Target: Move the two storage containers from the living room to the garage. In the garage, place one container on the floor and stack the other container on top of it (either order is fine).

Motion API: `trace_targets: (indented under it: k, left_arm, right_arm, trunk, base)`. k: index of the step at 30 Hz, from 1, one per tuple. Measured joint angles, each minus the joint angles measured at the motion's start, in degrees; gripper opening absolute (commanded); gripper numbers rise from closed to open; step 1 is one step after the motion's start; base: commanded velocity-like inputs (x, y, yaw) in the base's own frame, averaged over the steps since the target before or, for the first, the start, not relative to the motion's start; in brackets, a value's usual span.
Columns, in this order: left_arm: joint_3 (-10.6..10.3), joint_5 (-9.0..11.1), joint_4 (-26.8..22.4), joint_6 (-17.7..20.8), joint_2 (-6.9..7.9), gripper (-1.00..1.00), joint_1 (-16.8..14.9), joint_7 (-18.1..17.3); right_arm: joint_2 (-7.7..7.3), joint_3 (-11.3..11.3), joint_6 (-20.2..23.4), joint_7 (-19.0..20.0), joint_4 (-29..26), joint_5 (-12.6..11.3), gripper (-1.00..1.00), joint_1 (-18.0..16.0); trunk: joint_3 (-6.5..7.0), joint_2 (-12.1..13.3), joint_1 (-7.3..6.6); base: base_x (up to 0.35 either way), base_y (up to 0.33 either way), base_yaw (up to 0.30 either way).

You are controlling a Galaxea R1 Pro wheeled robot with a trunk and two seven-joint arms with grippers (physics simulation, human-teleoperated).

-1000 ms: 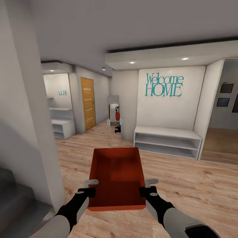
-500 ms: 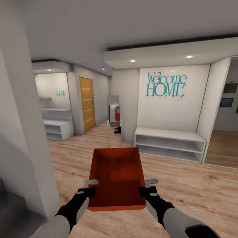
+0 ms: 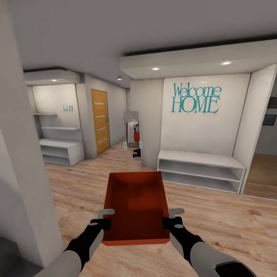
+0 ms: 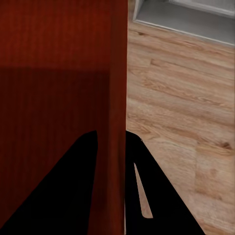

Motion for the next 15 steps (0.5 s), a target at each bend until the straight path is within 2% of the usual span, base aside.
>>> trace_targets:
  k: [15]
  left_arm:
    - [-0.04, 0.02, 0.00, -0.01, -0.02, -1.00, 0.00, 0.04]
  right_arm:
    - [-0.03, 0.07, -0.02, 0.01, 0.00, -0.07, -1.00, 0.00]
  trunk:
    - [0.00, 0.00, 0.00]
  base:
    - [0.324, 0.000, 0.000]
